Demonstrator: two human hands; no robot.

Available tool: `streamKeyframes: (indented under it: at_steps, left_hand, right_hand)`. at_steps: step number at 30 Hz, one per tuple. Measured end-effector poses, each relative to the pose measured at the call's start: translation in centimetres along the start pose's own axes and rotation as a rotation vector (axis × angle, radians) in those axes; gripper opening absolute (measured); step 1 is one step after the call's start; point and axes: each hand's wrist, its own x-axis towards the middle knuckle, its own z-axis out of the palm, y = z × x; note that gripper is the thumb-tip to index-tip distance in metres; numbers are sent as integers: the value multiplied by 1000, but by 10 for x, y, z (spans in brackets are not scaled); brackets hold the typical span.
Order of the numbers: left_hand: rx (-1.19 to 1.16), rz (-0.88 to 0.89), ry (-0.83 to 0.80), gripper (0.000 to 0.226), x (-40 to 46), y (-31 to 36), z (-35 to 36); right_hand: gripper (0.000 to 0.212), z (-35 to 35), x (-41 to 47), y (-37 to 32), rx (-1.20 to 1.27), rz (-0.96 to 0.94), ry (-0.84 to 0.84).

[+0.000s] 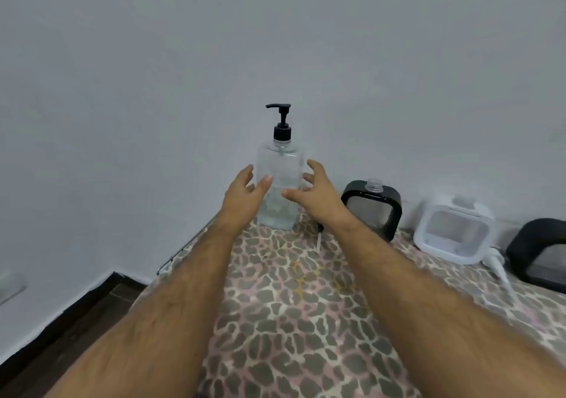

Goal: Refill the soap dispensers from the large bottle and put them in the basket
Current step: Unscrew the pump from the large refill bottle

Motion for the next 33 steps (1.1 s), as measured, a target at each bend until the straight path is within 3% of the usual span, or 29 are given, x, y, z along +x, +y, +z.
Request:
streamKeyframes:
  at_steps: [2,5,10,23,33]
  left_hand:
    - [-19,31,-27,44,4,-1,4]
    - [18,16,10,51,-2,0,1]
    - [47,25,32,44,-31,12,-10]
    - [12,50,4,41,-171,64,-18]
    - [59,65,-8,55,-218,74,-12]
  right_hand:
    - [79,5,5,3,-1,-20,-9]
    - [71,8,6,8,33,-27,-7]
    - [70,2,-23,4,60,-35,-49]
    - [66,-31,-167,-21,93,-57,-148]
    - [64,-27,-216,-22,130,-46,-110]
